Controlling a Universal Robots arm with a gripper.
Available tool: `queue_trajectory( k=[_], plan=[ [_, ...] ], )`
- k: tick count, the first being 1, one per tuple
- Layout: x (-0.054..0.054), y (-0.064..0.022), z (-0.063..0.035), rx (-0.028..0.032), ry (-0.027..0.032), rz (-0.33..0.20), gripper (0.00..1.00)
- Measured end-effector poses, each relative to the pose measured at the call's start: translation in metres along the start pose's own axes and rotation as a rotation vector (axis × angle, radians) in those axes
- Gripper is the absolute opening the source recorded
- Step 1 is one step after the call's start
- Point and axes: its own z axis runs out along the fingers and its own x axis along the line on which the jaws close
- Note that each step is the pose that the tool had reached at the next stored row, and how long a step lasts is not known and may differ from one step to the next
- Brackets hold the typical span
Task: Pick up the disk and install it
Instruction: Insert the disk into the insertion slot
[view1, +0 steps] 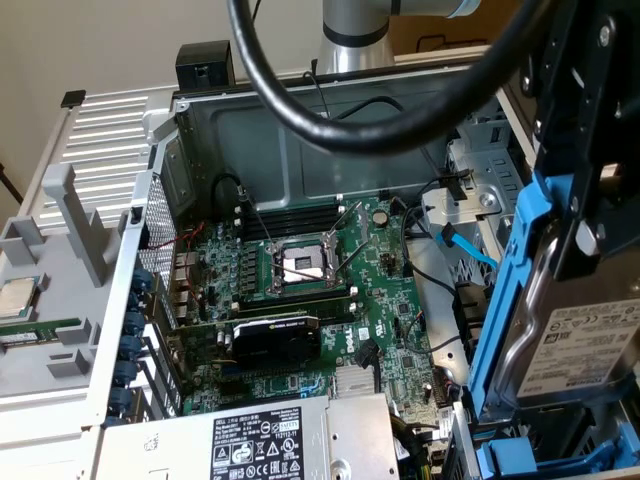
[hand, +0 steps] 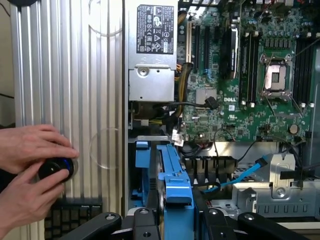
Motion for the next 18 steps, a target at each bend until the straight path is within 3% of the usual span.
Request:
queue_trajectory(
  k=[12, 18],
  plan=[
    [0.008, -0.0004, -0.001, -0.0009, 0.0002, 0.002, 0.36],
    [0.007, -0.0008, -0.0102, -0.0008, 0.0003, 0.003, 0.36]
  ],
)
